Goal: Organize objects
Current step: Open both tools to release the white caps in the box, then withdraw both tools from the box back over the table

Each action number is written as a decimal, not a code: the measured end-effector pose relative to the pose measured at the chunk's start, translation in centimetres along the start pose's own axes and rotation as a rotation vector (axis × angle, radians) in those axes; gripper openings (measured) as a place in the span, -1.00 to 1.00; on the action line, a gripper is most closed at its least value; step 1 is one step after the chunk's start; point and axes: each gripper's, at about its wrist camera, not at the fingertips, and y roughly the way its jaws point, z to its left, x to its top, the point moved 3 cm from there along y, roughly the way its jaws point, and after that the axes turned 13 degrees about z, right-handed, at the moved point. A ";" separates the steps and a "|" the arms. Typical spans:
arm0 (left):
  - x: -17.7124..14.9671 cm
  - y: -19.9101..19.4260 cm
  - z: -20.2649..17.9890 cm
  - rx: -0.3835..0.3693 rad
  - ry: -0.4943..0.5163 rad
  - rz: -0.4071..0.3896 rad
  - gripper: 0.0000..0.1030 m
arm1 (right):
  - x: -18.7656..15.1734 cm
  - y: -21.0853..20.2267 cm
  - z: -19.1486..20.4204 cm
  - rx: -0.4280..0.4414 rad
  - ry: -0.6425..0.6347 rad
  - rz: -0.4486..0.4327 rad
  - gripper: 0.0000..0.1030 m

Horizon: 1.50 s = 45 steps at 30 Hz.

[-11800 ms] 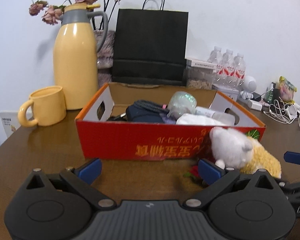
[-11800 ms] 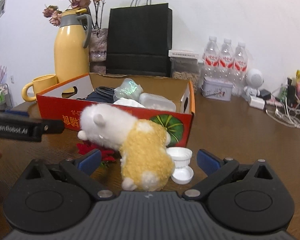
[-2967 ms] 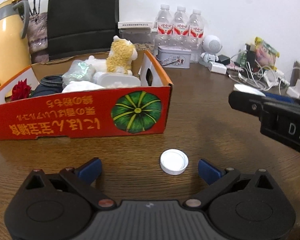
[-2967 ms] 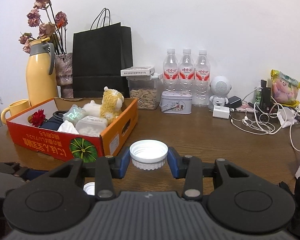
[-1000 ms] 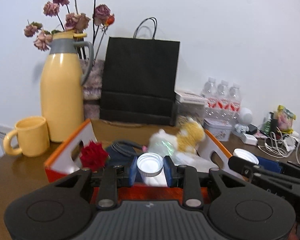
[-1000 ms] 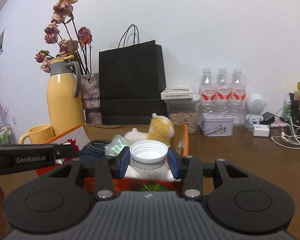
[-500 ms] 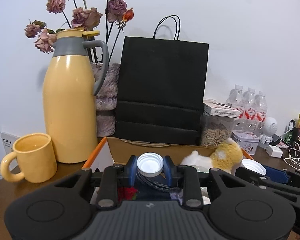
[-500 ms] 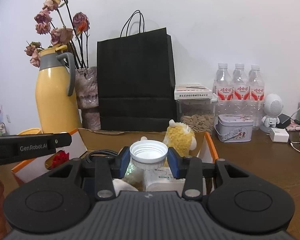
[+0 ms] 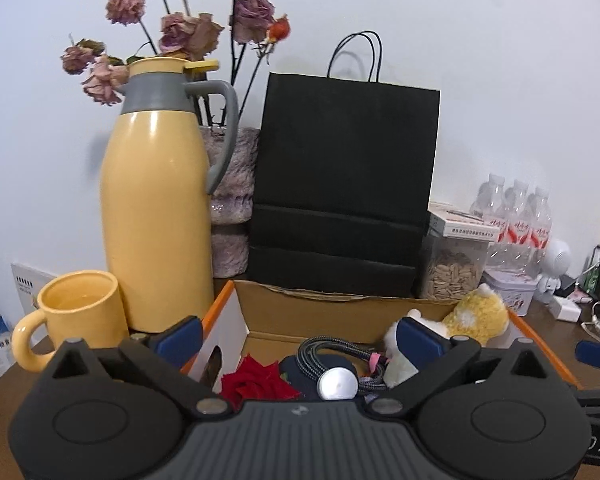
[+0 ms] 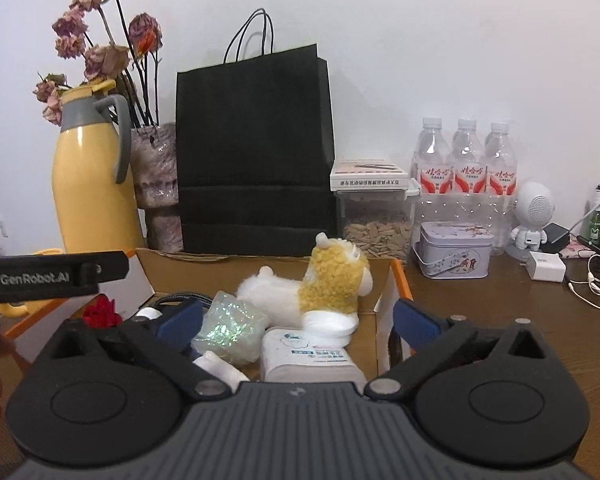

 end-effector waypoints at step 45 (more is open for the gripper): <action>-10.2 -16.1 2.6 0.020 0.093 0.172 1.00 | -7.8 -15.6 2.7 -0.012 -0.016 0.140 1.00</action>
